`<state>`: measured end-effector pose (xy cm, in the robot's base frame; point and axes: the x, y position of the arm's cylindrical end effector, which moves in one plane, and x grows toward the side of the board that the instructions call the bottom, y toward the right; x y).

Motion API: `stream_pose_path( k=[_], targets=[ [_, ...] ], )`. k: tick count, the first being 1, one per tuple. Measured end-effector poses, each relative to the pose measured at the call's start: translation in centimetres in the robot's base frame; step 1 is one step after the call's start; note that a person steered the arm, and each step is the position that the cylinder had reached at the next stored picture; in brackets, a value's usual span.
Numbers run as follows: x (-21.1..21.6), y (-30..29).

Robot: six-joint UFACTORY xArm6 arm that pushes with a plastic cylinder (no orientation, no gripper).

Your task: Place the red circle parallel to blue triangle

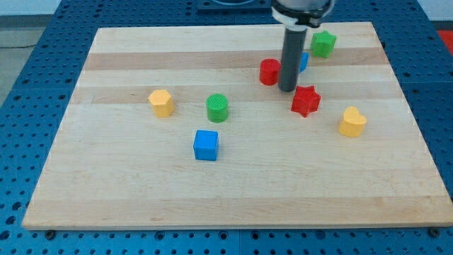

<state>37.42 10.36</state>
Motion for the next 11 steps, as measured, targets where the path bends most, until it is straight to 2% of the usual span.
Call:
stream_pose_path(
  k=[2, 6, 9, 11],
  targets=[
    [-2.2, 1.8],
    [-2.3, -6.0],
    [-2.3, -7.1],
    [-0.5, -11.0]
  ],
)
